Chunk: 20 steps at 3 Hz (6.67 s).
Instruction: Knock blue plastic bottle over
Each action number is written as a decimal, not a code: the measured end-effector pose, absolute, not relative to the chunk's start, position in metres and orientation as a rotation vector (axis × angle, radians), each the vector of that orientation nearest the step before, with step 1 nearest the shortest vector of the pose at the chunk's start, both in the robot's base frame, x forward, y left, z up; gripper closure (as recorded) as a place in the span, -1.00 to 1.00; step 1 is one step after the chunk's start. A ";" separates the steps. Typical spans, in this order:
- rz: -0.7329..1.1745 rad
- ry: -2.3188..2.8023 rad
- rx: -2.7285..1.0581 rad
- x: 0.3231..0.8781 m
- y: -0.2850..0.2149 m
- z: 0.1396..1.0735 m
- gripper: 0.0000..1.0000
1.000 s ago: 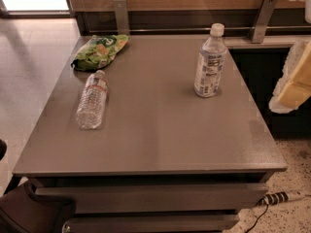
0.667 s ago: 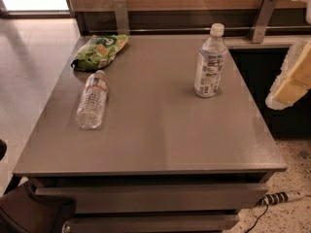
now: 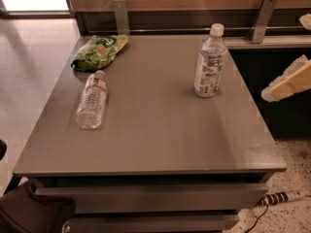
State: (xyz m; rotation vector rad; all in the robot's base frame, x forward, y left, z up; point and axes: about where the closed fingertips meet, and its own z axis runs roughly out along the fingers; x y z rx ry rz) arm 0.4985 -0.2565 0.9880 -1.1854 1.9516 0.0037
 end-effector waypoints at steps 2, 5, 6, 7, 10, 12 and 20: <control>0.217 1.687 -0.832 0.583 -0.248 0.992 -1.00; 0.292 1.662 -0.764 0.596 -0.234 0.985 -1.00; 0.339 1.667 -0.688 0.602 -0.234 0.955 -1.00; 0.413 1.626 -0.578 0.609 -0.223 0.918 -1.00; 0.508 1.612 -0.589 0.614 -0.171 0.882 -1.00; 0.519 1.609 -0.620 0.616 -0.151 0.877 -0.19; 0.400 2.030 -1.080 0.595 -0.156 0.896 1.00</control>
Offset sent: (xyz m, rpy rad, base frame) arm 0.1278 0.0104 0.0044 0.6743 -0.3267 -0.0901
